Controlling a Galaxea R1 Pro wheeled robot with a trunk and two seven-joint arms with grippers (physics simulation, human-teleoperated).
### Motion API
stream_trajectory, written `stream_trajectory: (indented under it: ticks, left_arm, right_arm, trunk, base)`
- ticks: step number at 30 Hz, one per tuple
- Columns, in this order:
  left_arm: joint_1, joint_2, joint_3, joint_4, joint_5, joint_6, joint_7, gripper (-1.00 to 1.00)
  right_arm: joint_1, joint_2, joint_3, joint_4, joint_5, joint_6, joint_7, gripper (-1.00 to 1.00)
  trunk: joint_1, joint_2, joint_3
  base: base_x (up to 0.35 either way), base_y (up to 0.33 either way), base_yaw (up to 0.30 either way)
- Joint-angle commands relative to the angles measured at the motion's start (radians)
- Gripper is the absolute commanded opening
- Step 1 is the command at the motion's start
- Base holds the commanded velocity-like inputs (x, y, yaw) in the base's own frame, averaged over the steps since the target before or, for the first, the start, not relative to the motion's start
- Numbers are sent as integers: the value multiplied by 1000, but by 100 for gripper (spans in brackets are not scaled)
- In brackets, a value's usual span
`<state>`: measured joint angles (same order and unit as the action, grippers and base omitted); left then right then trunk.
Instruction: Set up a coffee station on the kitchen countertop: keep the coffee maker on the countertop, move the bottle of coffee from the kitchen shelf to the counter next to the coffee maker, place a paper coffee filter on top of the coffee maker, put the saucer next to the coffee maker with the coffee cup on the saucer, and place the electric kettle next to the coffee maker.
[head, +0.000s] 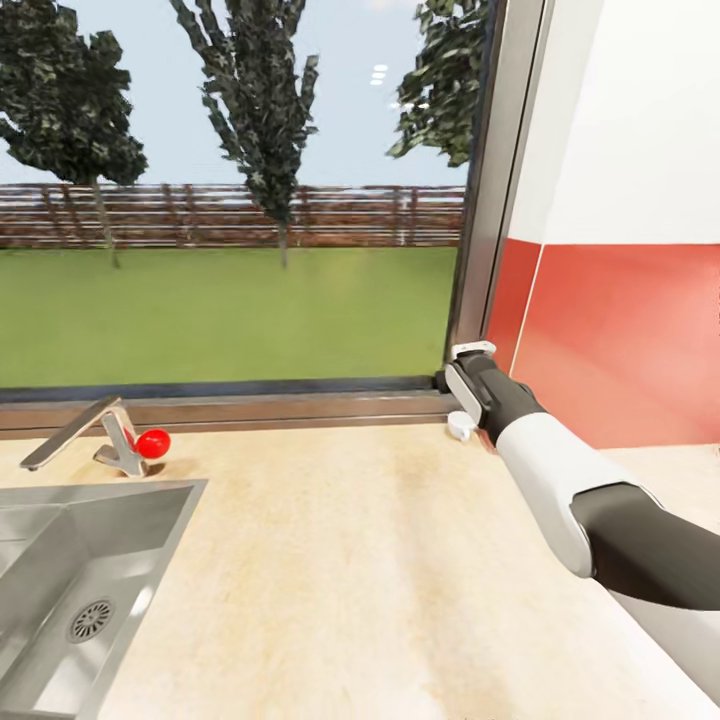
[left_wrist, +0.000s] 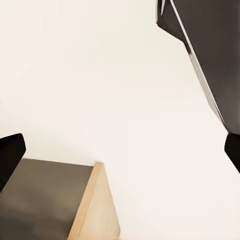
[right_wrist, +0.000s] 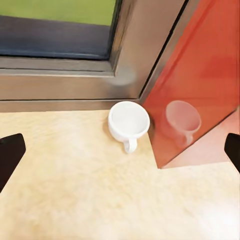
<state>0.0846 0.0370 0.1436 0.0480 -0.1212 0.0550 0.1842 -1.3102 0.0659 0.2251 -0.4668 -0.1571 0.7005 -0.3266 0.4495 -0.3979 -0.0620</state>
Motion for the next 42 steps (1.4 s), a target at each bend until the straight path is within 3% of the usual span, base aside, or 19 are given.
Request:
stream_trajectory:
  ticks: [1,6,11,15,33,42]
  left_arm:
    - [0,0,8,-1,-11,3,3,100]
    - [0,0,8,0,-11,3,3,100]
    - [0,-3,8,0,-10,3,3,100]
    - [0,-3,9,0,-10,3,3,100]
    - [3,-3,10,-1,-10,3,6,100]
    - [3,0,10,-2,-9,1,3,100]
  right_arm:
    - [-1,-3,1,-9,-11,4,-8,100]
    - [-1,-4,-18,-74,-12,50,-10,100]
    - [-2,-1,-25,-219,-12,229,-11,100]
    - [-1,4,-25,-288,-13,276,-11,100]
    - [0,-1,-27,-284,-12,289,-8,100]
    - [0,-2,-29,-186,-13,286,-4,100]
  trunk:
    - [1,-2,-4]
    - [1,-2,-12]
    - [1,-2,-20]
    - [1,-2,-26]
    - [1,-2,-55]
    - [1,-2,-69]
  base:
    - [0,0,-20]
    - [0,0,-7]
    - [0,0,-1]
    - [0,0,0]
    - [0,0,0]
    - [0,0,0]
